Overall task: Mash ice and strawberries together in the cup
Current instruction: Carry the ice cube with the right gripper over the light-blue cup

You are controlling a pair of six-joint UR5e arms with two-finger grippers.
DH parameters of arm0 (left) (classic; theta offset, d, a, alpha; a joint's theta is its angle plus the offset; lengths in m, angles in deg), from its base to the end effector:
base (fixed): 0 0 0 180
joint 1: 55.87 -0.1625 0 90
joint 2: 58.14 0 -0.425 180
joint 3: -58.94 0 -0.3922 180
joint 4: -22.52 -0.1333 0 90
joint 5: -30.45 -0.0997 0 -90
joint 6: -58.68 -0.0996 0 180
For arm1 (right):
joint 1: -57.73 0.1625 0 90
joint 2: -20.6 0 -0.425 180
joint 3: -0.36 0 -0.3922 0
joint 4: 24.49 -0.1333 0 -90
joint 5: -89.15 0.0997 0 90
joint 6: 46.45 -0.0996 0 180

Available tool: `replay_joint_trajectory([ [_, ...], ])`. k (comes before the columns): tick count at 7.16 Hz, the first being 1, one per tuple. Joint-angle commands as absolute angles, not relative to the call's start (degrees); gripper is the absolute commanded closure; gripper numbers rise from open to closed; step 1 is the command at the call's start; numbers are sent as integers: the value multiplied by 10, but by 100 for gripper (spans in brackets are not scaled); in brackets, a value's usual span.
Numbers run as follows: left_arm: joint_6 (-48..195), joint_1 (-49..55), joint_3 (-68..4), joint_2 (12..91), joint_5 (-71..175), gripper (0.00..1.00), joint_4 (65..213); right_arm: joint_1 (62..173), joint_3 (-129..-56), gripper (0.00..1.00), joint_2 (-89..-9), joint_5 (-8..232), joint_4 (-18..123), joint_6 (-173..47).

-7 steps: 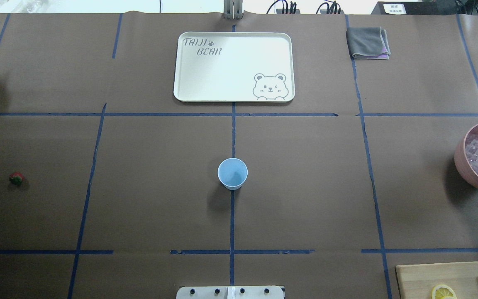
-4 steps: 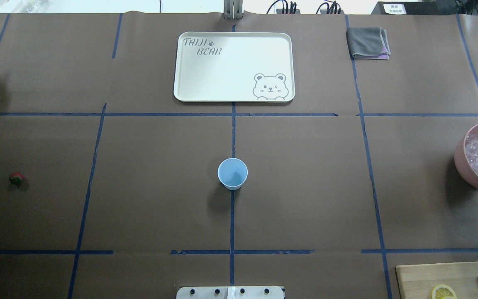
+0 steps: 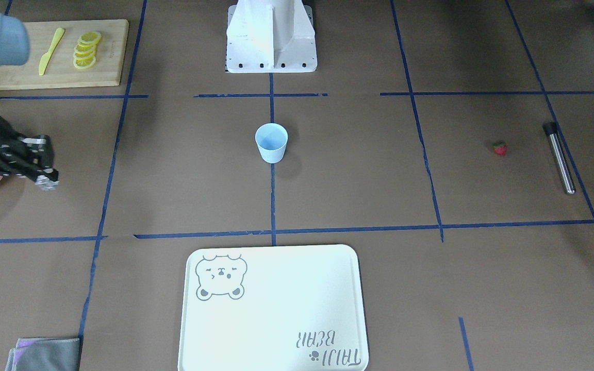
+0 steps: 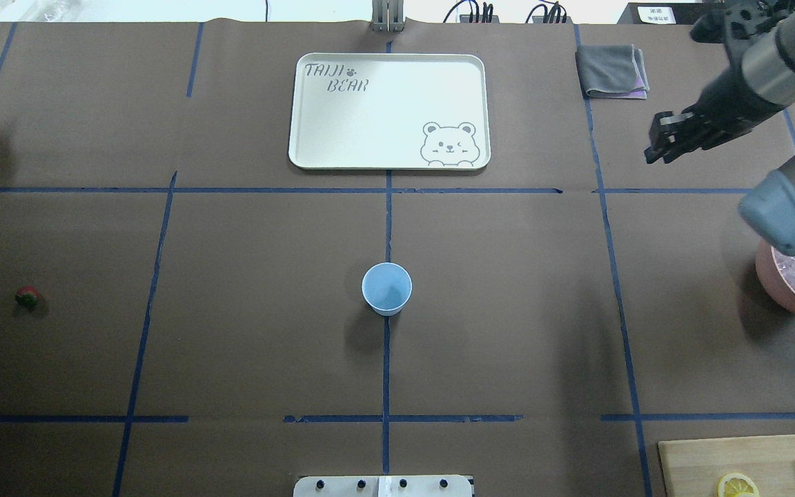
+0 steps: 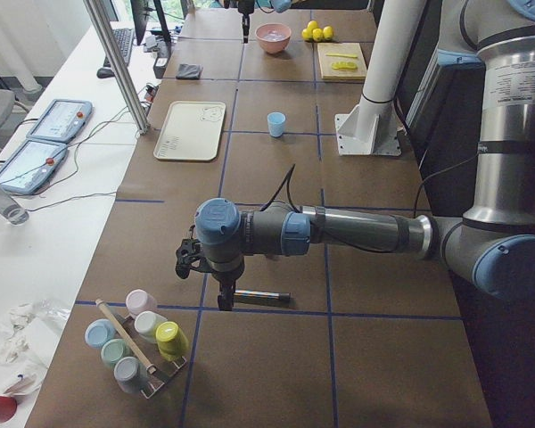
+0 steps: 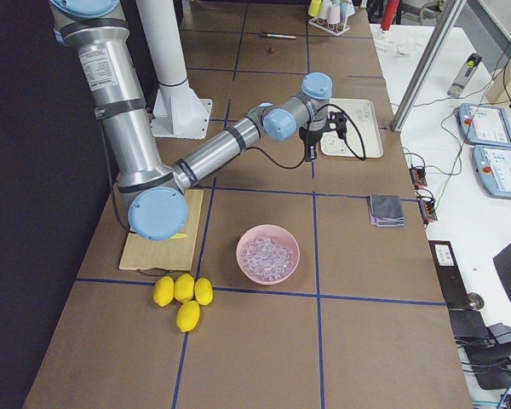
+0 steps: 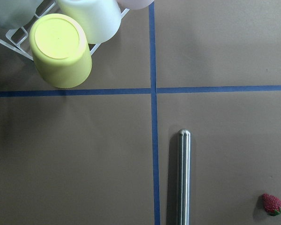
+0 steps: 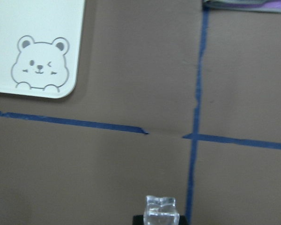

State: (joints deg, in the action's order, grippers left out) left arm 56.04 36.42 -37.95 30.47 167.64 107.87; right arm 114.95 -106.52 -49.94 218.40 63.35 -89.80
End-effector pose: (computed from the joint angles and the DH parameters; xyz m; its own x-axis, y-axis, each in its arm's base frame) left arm -0.0794 -0.4780 0.6160 0.6806 0.0298 -0.7321 0.0086 0.9988 0.0486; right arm -0.2569 -0.5287 0.3291 0.6092 -0.0940 0.7874 0.0076 0.9936 0.1128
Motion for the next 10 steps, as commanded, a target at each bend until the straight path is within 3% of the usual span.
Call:
replay_joint_trajectory([
  [1, 560, 364, -378, 305, 1676, 0, 1079, 996, -1063, 100, -405, 2080, 658, -1052],
  [3, 560, 364, -378, 305, 1676, 0, 1079, 911, -1063, 100, -318, 1990, 762, -1058],
  [5, 560, 364, -378, 304, 1676, 0, 1079, 856, -1051, 100, -282, 1951, 768, -1108],
  [8, 560, 364, -379, 297, 1676, 0, 1079, 843, -971, 100, -218, 1944, 766, -1118],
  [10, 560, 364, -379, 297, 1676, 0, 1079, 839, -968, 98, -206, 1944, 766, -1129],
])
